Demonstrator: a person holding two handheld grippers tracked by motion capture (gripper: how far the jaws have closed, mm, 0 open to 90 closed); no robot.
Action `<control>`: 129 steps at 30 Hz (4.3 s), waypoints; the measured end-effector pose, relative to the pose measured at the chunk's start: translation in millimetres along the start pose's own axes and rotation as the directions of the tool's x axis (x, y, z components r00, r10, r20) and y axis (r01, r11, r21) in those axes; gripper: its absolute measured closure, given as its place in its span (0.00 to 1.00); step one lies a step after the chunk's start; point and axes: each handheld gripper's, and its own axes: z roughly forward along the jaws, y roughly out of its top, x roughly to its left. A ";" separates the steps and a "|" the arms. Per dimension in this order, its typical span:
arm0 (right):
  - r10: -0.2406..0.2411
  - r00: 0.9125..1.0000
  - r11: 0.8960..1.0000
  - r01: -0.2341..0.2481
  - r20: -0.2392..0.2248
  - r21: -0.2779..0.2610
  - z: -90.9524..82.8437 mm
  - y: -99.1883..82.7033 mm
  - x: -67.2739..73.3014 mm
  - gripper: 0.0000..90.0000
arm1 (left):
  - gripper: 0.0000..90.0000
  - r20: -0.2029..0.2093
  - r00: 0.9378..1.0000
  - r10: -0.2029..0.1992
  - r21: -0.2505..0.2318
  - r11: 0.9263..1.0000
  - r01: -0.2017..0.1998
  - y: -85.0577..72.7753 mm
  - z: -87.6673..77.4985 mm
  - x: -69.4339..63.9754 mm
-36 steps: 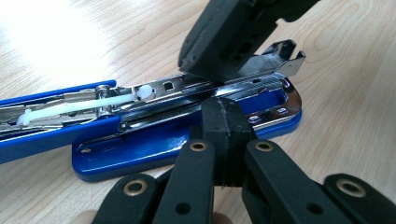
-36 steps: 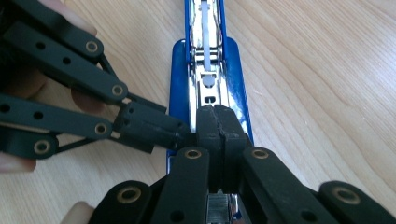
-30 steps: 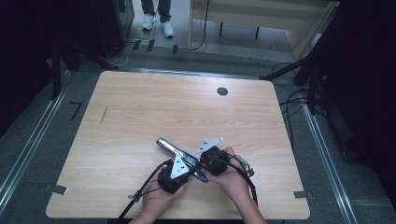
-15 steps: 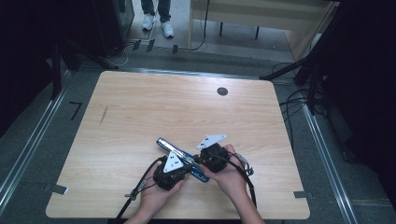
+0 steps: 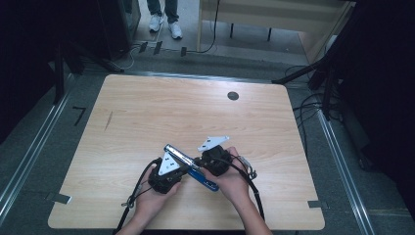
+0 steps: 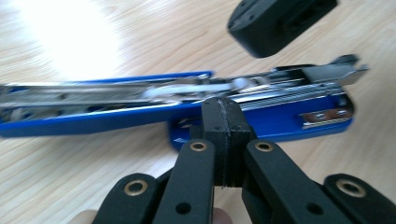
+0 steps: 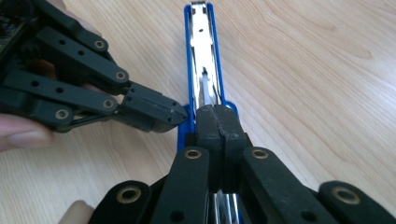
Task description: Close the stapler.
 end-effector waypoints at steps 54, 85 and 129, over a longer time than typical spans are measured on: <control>-0.034 0.999 0.999 0.033 0.023 0.028 46.9 38.8 4.4 1.00 | 1.00 -0.135 0.987 -0.090 0.011 0.996 0.092 -2.3 3.9 34.8; -0.029 0.999 0.998 0.030 0.023 -0.057 3.5 34.8 7.9 1.00 | 1.00 -0.010 1.000 -0.011 -0.045 0.999 0.010 -4.2 9.3 -16.6; 0.049 0.999 0.987 -0.050 -0.010 -0.153 -24.4 -7.8 0.8 1.00 | 1.00 0.008 0.996 0.089 0.012 0.996 -0.089 0.0 19.7 -31.9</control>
